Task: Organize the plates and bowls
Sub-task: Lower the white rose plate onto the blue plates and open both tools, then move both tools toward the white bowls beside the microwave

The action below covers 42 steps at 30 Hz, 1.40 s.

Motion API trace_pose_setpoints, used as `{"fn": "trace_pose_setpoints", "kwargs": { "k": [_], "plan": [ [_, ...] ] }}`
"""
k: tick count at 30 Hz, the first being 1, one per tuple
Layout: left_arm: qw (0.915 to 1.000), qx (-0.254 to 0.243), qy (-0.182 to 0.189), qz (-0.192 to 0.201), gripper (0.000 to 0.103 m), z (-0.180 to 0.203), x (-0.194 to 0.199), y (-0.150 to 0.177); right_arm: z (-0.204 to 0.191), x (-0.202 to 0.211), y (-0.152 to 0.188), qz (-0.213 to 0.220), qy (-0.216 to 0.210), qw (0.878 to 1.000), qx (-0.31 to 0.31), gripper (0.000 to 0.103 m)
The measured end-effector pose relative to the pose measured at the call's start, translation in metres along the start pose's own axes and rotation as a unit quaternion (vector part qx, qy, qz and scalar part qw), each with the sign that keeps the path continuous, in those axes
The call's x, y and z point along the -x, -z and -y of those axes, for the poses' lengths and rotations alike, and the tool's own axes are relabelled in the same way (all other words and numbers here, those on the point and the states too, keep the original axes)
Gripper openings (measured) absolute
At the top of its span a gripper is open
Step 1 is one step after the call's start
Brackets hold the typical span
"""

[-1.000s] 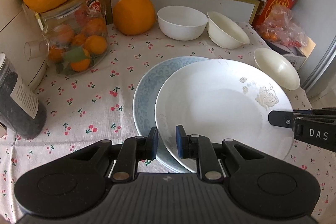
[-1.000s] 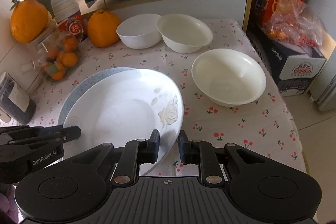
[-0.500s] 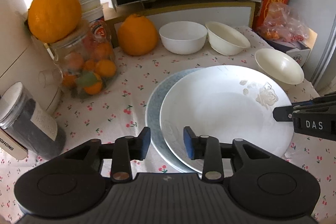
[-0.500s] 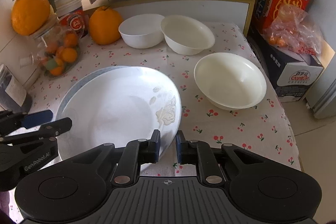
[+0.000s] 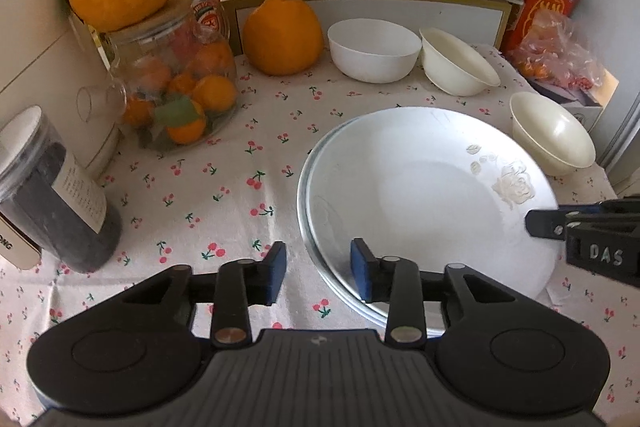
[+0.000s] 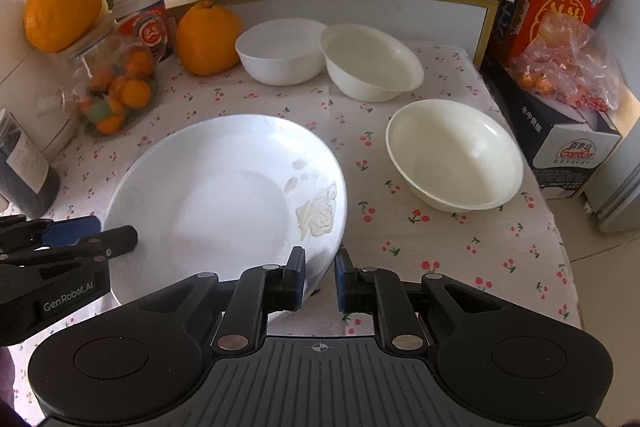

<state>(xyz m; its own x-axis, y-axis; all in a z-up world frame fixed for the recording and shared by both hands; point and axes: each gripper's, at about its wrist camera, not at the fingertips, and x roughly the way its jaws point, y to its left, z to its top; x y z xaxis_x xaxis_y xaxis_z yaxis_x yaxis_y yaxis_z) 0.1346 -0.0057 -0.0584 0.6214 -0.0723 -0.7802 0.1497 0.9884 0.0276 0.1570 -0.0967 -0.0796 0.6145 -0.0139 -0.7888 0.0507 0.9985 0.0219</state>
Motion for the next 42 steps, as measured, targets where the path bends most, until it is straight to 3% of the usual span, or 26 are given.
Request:
{"fn": "trace_pose_setpoints", "kwargs": {
  "k": [6, 13, 20, 25, 33, 42],
  "plan": [
    [0.9997, 0.012, 0.021, -0.009, 0.020, -0.002, -0.002, 0.000, -0.008, -0.004, 0.000, -0.004, 0.013, 1.000, 0.015, 0.015],
    [0.9995, 0.016, 0.024, -0.011, 0.024, -0.003, -0.001, 0.001, -0.006, -0.007, 0.001, -0.003, 0.003, 1.000, 0.013, 0.023],
    [0.9990, 0.031, 0.030, -0.013, 0.027, -0.006, 0.001, -0.001, 0.007, -0.004, -0.003, -0.008, -0.039, 0.999, -0.031, 0.030],
    [0.9985, 0.038, 0.037, -0.011, 0.039, -0.007, 0.002, -0.001, 0.009, 0.006, -0.005, 0.006, -0.062, 0.997, -0.037, 0.043],
    [0.9966, 0.069, 0.044, 0.002, 0.054, -0.018, 0.012, -0.003, 0.017, 0.029, -0.007, 0.042, -0.089, 0.994, -0.049, 0.044],
    [0.9952, 0.087, 0.038, 0.021, 0.076, -0.022, 0.025, -0.003, 0.044, 0.044, -0.008, 0.066, -0.094, 0.989, -0.088, 0.056]
  ]
}}
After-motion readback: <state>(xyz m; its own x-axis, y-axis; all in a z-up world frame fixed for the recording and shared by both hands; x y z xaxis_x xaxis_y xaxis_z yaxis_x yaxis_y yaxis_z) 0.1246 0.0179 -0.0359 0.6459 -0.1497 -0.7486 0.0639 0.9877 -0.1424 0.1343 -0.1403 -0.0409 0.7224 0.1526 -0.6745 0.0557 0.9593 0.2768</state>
